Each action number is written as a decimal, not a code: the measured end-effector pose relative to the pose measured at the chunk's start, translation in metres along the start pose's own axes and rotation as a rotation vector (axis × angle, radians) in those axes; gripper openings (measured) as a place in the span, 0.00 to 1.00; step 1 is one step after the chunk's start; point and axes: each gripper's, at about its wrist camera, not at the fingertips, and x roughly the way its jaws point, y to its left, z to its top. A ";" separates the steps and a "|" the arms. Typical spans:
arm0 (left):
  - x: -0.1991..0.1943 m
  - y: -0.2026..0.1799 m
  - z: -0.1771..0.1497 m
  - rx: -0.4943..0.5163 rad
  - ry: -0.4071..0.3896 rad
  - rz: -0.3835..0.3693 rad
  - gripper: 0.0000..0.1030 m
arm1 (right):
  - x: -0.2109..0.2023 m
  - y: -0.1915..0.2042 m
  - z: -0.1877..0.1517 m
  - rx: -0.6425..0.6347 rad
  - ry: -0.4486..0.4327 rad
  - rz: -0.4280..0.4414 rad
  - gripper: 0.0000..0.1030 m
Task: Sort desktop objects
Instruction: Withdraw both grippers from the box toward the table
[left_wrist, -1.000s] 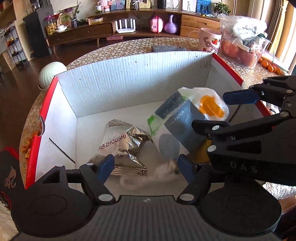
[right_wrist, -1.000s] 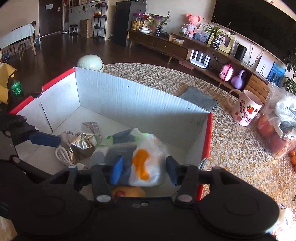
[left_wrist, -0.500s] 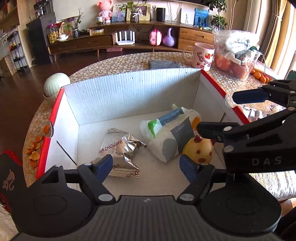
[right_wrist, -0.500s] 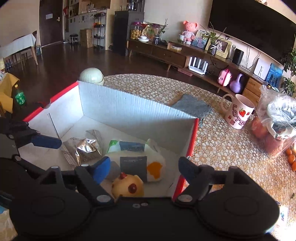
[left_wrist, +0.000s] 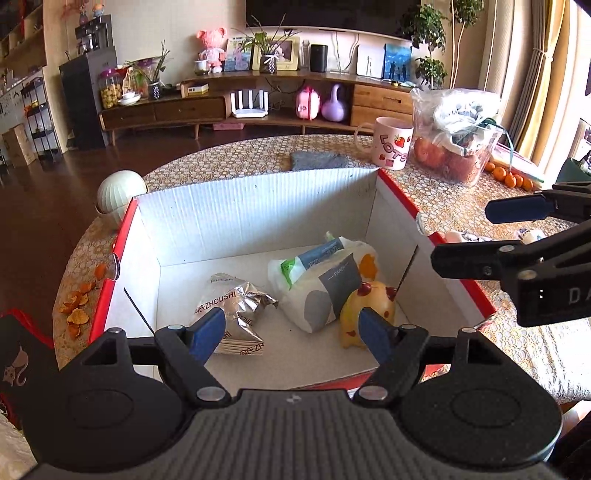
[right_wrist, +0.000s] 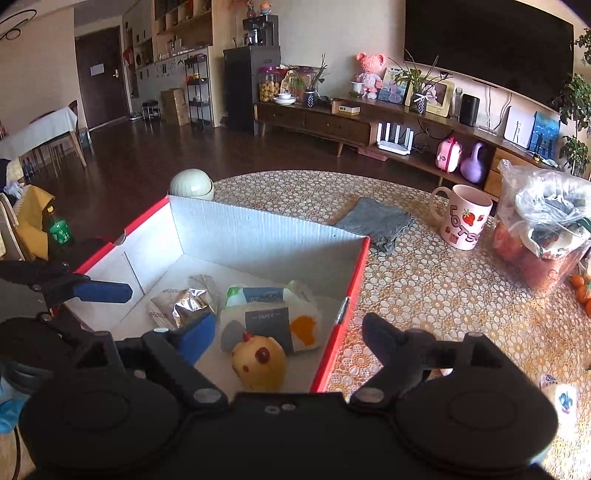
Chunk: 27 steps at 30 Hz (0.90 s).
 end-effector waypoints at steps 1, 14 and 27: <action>-0.002 -0.002 0.000 0.002 -0.005 -0.002 0.77 | -0.004 -0.002 -0.001 0.003 -0.005 -0.001 0.84; -0.036 -0.047 -0.001 0.063 -0.085 -0.061 0.77 | -0.067 -0.021 -0.026 0.037 -0.086 -0.022 0.84; -0.045 -0.119 -0.006 0.132 -0.117 -0.178 0.77 | -0.119 -0.068 -0.070 0.105 -0.114 -0.131 0.84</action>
